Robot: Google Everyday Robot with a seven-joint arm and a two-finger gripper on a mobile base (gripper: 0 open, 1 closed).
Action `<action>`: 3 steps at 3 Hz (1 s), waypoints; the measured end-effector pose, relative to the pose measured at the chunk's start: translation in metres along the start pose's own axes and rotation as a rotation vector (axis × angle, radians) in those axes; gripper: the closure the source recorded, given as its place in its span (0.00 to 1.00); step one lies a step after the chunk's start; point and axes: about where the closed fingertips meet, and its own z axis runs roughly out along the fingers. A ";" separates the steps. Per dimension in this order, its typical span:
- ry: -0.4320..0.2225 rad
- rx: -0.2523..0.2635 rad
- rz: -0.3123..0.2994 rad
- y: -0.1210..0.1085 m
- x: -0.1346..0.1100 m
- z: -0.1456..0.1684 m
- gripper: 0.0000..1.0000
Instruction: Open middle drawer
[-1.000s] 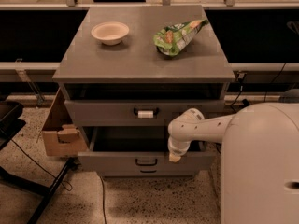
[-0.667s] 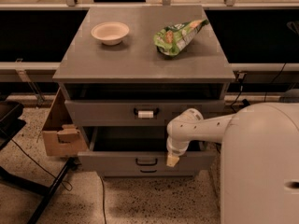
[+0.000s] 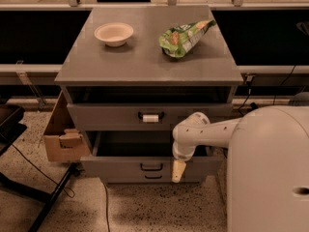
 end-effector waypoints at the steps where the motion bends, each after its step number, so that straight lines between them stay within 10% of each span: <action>1: -0.007 -0.023 0.017 0.023 0.004 0.007 0.00; 2: 0.008 -0.081 0.060 0.079 0.016 0.013 0.18; 3: 0.011 -0.088 0.064 0.083 0.017 0.008 0.42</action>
Offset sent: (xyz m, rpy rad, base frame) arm -0.1824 -0.0059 -0.0618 0.0036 0.2293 -0.1162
